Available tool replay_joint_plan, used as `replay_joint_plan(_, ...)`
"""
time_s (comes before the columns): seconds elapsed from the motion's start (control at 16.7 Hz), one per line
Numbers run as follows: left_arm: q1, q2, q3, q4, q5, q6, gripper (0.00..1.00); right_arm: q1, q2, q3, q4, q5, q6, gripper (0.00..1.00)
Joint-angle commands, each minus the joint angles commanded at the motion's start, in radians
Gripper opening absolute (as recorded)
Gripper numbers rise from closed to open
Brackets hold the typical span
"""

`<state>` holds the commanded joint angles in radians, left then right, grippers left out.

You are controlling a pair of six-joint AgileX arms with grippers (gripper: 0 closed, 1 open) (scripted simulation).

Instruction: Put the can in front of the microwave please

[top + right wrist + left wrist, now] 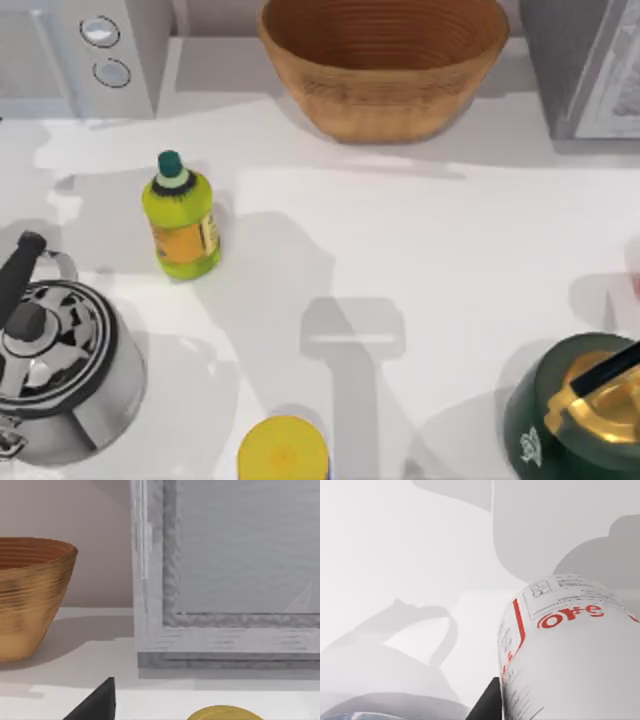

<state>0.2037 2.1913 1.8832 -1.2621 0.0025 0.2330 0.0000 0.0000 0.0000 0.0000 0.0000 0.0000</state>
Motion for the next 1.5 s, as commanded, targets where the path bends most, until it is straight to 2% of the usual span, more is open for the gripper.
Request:
replay_joint_plan(0.6, 0.000, 0.000, 0.000, 0.000, 0.000, 0.000, 0.98, 0.000, 0.000, 0.000, 0.000, 0.000, 0.000, 1.00)
replay_joint_plan(1.2, -0.001, 0.002, 0.004, -0.004, 0.000, 0.001, 1.00, 0.000, 0.000, 0.000, 0.000, 0.000, 0.000, 1.00)
replay_joint_plan(1.5, -0.001, 0.006, 0.134, -0.131, 0.000, -0.001, 1.00, 0.000, 0.000, 0.000, 0.000, 0.000, 0.000, 1.00)
